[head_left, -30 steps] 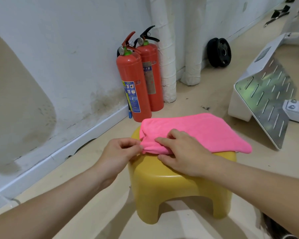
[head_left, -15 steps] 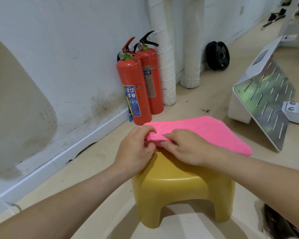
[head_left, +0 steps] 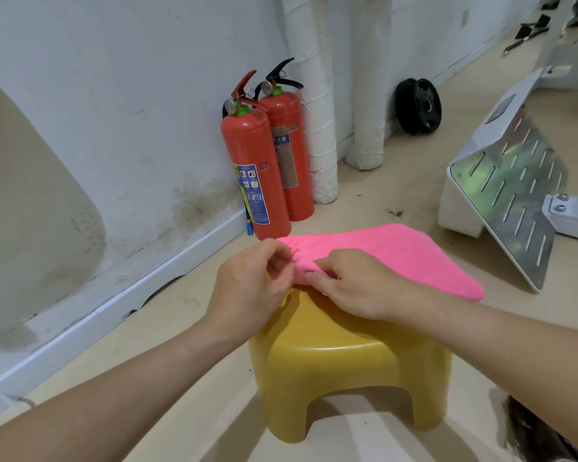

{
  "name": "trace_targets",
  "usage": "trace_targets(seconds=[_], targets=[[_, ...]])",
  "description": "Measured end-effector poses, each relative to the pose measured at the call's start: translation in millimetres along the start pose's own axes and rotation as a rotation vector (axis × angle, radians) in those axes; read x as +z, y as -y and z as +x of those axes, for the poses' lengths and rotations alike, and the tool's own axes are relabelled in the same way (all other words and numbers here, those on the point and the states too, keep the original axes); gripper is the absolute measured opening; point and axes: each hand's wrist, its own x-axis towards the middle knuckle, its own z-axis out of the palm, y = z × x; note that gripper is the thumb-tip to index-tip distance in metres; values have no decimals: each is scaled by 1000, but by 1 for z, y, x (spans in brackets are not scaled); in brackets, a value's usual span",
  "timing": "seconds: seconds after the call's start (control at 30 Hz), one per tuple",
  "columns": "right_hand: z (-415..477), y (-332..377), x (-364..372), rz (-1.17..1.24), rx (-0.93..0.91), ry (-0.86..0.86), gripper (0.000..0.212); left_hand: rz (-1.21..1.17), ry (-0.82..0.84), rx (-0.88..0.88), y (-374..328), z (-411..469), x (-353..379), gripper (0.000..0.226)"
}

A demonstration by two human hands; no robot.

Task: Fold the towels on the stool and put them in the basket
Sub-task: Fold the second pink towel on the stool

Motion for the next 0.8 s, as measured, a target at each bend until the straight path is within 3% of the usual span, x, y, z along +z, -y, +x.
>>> trace_targets(seconds=[0.23,0.33,0.43,0.5,0.53,0.6,0.7,0.8], targets=[[-4,5,1,-57,-21,7,45,48,29,-33,3,6,2,8],[-7,7,1,-72,-34,16,43,-42,50,-144,0,10,-3,6],[-7,4,5,-135,-38,32,35,-281,365,-406,10,15,-17,9],[-8,2,9,-188,-43,40,35,-278,507,-487,21,13,-27,14],[-8,1,11,-201,-52,39,35,-248,461,-465,26,11,-30,16],[-9,0,15,-237,-68,31,36,-171,298,-240,27,6,-30,16],[-12,-2,20,-345,-61,30,51,178,419,189,21,3,-18,40],[-18,-5,21,-480,-87,9,61,563,410,466,30,2,-4,26]])
